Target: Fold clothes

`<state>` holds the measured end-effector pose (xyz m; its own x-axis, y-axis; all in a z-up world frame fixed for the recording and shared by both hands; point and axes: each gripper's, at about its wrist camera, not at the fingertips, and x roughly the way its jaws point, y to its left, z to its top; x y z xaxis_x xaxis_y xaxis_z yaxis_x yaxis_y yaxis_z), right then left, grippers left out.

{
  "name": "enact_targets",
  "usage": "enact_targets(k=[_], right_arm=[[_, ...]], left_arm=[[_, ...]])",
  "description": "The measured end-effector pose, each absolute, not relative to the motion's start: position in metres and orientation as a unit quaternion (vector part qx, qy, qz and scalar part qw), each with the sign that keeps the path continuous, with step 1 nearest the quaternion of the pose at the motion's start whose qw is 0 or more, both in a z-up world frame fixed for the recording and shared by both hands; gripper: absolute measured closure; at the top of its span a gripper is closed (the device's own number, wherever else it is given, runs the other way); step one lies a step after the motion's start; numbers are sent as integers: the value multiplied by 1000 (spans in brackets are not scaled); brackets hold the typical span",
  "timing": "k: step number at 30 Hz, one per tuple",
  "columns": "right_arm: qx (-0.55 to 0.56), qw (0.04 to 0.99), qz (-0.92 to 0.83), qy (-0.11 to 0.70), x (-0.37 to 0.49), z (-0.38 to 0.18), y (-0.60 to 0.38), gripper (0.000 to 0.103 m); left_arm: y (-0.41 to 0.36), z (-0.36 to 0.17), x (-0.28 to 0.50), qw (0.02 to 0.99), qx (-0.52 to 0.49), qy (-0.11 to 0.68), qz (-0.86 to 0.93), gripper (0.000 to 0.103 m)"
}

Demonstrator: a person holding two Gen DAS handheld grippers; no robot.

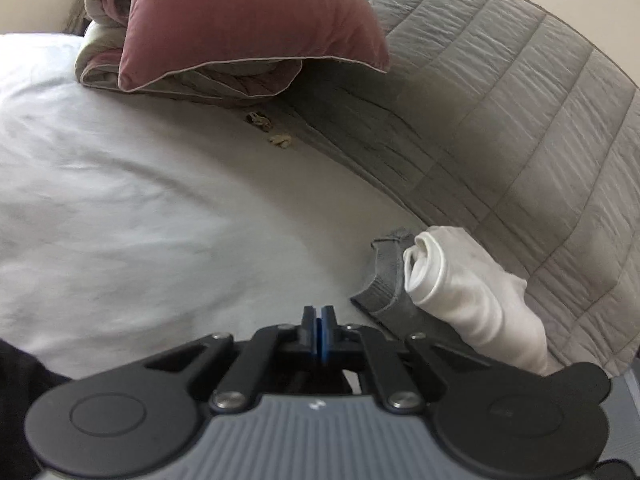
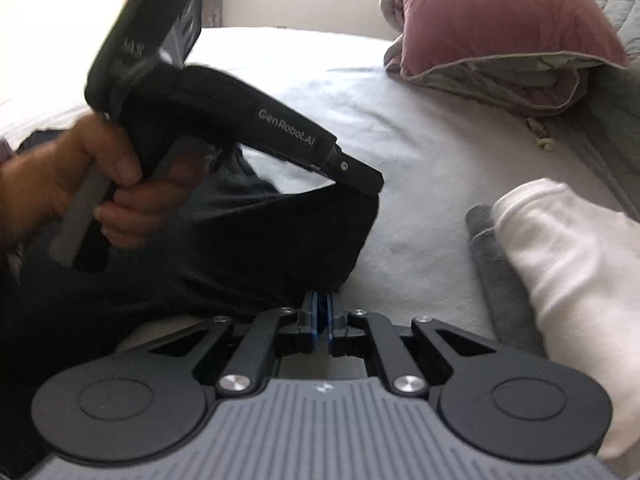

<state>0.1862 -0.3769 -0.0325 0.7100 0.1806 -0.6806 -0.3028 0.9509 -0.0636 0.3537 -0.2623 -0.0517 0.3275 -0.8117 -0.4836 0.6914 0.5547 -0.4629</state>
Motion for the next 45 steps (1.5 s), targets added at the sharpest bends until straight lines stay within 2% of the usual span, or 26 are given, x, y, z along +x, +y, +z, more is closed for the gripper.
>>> enact_targets(k=[5, 6, 7, 9, 10, 11, 14, 17, 23, 27, 31, 34, 35, 36, 37, 39, 45], right_arm=[[-95, 912, 130, 377, 189, -42, -374, 98], [-98, 910, 129, 383, 191, -45, -373, 98], [-96, 909, 130, 384, 191, -45, -373, 96], [-86, 911, 134, 380, 190, -44, -376, 81], [-80, 913, 134, 376, 189, -42, -378, 76], [-74, 916, 131, 372, 188, -41, -381, 65], [-53, 925, 123, 356, 186, -36, -387, 61], [-20, 936, 111, 333, 194, -34, -390, 50], [69, 949, 74, 299, 239, -60, -399, 50], [39, 955, 58, 289, 250, -69, -385, 50], [20, 959, 37, 279, 259, -72, -378, 51], [1, 961, 28, 274, 259, -74, -373, 58], [-7, 961, 33, 274, 258, -74, -371, 72], [-15, 960, 43, 275, 258, -75, -367, 91], [-23, 959, 53, 278, 258, -75, -364, 98], [-40, 958, 51, 281, 256, -74, -358, 99], [-71, 956, 7, 286, 244, -57, -365, 99]], left_arm=[[-274, -66, 352, 821, -44, 355, -445, 99], [-272, -64, 352, 820, -46, 356, -446, 95], [-269, -61, 351, 818, -48, 358, -447, 82], [-257, -53, 351, 819, -58, 360, -444, 62], [-249, -48, 351, 821, -65, 357, -441, 61], [-240, -43, 350, 826, -69, 352, -436, 61], [-208, -29, 349, 846, -82, 333, -407, 60], [-178, -21, 351, 872, -80, 315, -367, 59], [-137, -33, 362, 916, -51, 292, -270, 58], [-121, -41, 365, 933, -44, 280, -221, 43], [-111, -49, 366, 937, -32, 281, -206, 39], [-121, -55, 368, 935, -7, 287, -205, 41], [-126, -56, 366, 936, 5, 285, -207, 43], [-130, -56, 364, 936, 20, 282, -211, 61], [-133, -57, 363, 934, 29, 281, -217, 79], [-133, -58, 362, 935, 28, 281, -216, 99], [-131, -46, 351, 961, 20, 206, -186, 100]])
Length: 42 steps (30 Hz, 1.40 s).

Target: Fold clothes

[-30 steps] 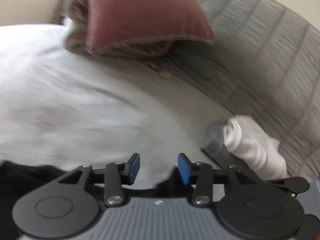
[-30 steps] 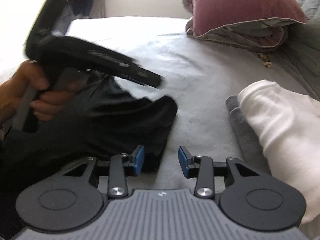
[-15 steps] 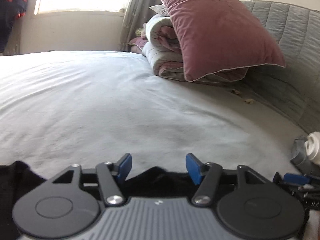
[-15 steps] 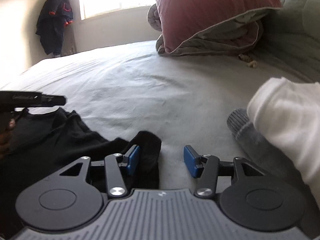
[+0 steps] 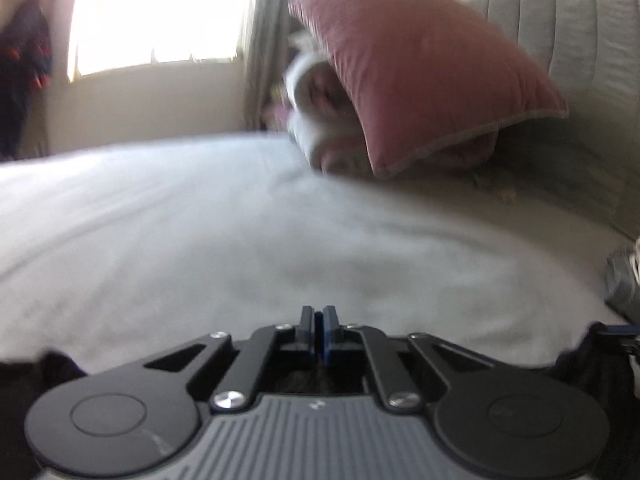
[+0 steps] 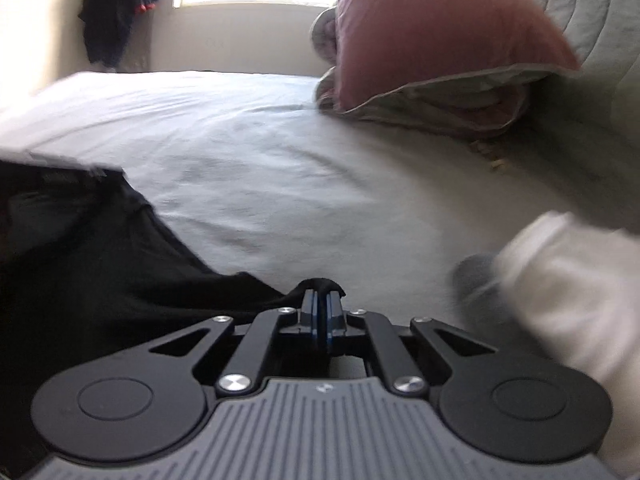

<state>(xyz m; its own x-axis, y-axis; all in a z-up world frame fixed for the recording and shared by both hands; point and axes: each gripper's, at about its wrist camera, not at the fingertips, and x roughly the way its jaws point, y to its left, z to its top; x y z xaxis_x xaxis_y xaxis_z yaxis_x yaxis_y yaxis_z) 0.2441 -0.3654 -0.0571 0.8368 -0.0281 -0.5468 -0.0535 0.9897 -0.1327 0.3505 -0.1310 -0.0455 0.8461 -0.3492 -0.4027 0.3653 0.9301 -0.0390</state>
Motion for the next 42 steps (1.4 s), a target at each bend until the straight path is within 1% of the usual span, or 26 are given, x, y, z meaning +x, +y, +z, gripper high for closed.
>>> enact_targets(k=[5, 9, 10, 11, 12, 13, 14, 15, 17, 18, 23, 30, 36, 38, 39, 42], right_arm=[[-59, 952, -9, 302, 250, -72, -377, 99], [-77, 952, -12, 296, 250, -73, -371, 96], [-75, 952, -10, 295, 249, -73, -372, 96], [-72, 953, -5, 295, 248, -73, -373, 93], [-60, 954, 1, 295, 247, -71, -377, 89], [-45, 954, 7, 296, 246, -69, -381, 88], [-30, 955, 14, 296, 245, -66, -386, 84], [-15, 955, 20, 296, 244, -64, -390, 76], [15, 954, 33, 296, 242, -60, -399, 66], [28, 955, 37, 293, 240, -58, -402, 66], [89, 955, 67, 276, 235, -52, -416, 66], [70, 951, 64, 295, 243, -59, -410, 66], [78, 951, 68, 291, 241, -60, -415, 66], [81, 950, 75, 291, 241, -60, -414, 66], [81, 950, 78, 292, 241, -61, -414, 69], [81, 948, 77, 298, 245, -65, -413, 74]], left_arm=[[-145, -61, 370, 948, 42, 264, -174, 99], [-148, -59, 368, 946, 58, 269, -172, 99], [-149, -57, 366, 945, 62, 269, -175, 96], [-150, -55, 364, 944, 65, 268, -178, 94], [-151, -53, 362, 944, 69, 268, -182, 87], [-152, -52, 360, 943, 73, 267, -185, 76], [-153, -50, 358, 942, 76, 266, -188, 70], [-155, -47, 355, 941, 77, 265, -194, 65], [-160, -41, 347, 940, 78, 260, -206, 63], [-163, -38, 342, 939, 78, 256, -214, 61], [-185, -24, 297, 924, 109, 224, -291, 61], [-221, -30, 235, 858, 165, 221, -433, 61], [-242, -39, 207, 807, 198, 227, -508, 61], [-250, -45, 204, 802, 209, 232, -509, 64], [-254, -49, 203, 801, 214, 235, -507, 69], [-259, -55, 206, 807, 212, 241, -496, 72]])
